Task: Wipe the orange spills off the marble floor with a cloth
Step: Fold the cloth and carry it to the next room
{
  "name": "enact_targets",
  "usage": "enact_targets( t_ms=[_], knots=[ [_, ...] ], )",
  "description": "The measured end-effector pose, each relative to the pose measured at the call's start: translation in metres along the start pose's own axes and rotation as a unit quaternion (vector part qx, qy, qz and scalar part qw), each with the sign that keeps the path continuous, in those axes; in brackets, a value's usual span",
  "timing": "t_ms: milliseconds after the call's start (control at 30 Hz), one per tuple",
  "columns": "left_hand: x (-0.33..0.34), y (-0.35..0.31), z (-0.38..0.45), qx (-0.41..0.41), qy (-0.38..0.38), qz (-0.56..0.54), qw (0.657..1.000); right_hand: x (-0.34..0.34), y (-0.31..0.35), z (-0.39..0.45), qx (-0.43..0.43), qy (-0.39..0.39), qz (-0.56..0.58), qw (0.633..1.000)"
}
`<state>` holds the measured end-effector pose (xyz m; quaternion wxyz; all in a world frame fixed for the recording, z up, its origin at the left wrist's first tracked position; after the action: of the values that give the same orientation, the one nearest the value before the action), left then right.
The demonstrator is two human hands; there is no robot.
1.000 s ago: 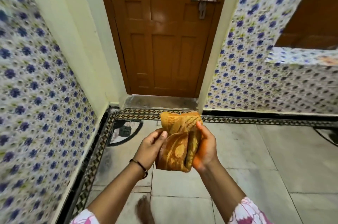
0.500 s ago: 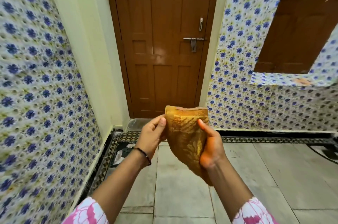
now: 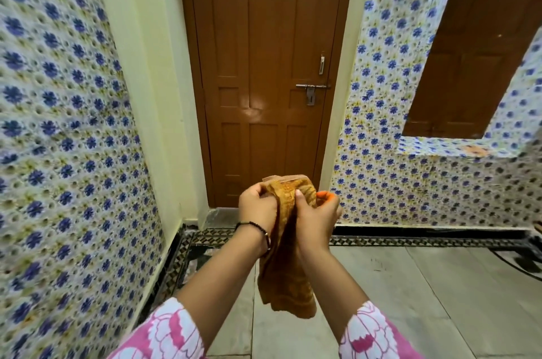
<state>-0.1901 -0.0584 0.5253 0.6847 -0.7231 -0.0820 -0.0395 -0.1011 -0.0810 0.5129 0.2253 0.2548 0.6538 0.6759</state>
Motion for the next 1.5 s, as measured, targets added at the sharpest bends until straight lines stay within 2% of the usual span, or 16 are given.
enact_targets(
  t_ms=[67,100,167,233,300,400,533,667,833,933,1033,1167,1233,1333,1400,1500],
  knots=[
    [0.000,-0.002,0.002,0.011,-0.024,0.016,1.000,0.000,0.003,-0.008,-0.111,-0.032,-0.121,0.986],
    [-0.001,-0.003,0.003,0.016,-0.030,0.025,0.999,-0.001,0.003,-0.010,-0.140,-0.009,-0.131,0.981],
    [-0.005,-0.008,0.009,0.032,-0.036,0.054,0.997,-0.004,0.009,-0.019,-0.122,0.109,-0.057,0.985],
    [-0.010,-0.015,0.014,0.051,-0.030,0.077,0.995,-0.008,0.016,-0.026,-0.060,0.249,0.028,0.966],
    [-0.013,-0.024,0.014,0.063,0.004,0.078,0.995,-0.010,0.019,-0.030,-0.071,0.312,0.026,0.947],
    [-0.020,-0.039,0.014,0.073,0.042,0.059,0.995,-0.009,0.021,-0.025,-0.096,0.265,0.009,0.959],
    [-0.039,-0.056,0.018,0.071,0.034,0.031,0.996,-0.014,0.035,-0.014,-0.114,0.213,-0.036,0.970],
    [-0.055,-0.072,0.018,0.085,0.018,-0.015,0.996,-0.026,0.046,0.002,-0.100,0.141,-0.019,0.985],
    [-0.082,-0.079,0.021,0.105,-0.039,0.017,0.994,-0.052,0.058,0.023,-0.073,0.078,0.045,0.993],
    [-0.086,-0.082,0.015,0.132,-0.006,0.062,0.989,-0.063,0.065,0.025,-0.089,0.066,0.062,0.992],
    [-0.084,-0.086,-0.004,0.215,0.012,0.092,0.972,-0.068,0.072,0.017,-0.115,0.041,0.102,0.987],
    [-0.067,-0.088,-0.037,0.420,-0.048,0.008,0.906,-0.067,0.090,-0.012,-0.270,-0.028,0.193,0.943],
    [-0.047,-0.093,-0.043,0.442,-0.072,-0.091,0.889,-0.060,0.100,-0.021,-0.334,-0.011,0.252,0.908],
    [-0.010,-0.101,-0.044,0.354,0.007,-0.224,0.908,-0.039,0.106,-0.022,-0.319,0.056,0.287,0.902],
    [0.009,-0.100,-0.041,0.313,0.043,-0.189,0.930,-0.020,0.106,-0.019,-0.298,0.084,0.253,0.917],
    [0.027,-0.091,-0.039,0.303,0.070,-0.111,0.944,-0.009,0.097,-0.020,-0.266,0.120,0.192,0.937]
  ],
)
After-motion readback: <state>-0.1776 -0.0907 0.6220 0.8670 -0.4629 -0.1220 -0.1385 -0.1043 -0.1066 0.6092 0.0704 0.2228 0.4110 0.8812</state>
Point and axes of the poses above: each hand's wrist, its own z-axis towards the middle knuckle, its own x-axis out of the palm, y = z × x, the point moved 1 cm from there along z, towards the middle knuckle, and after that the axes turned 1 degree about -x, right-handed, at the moved point
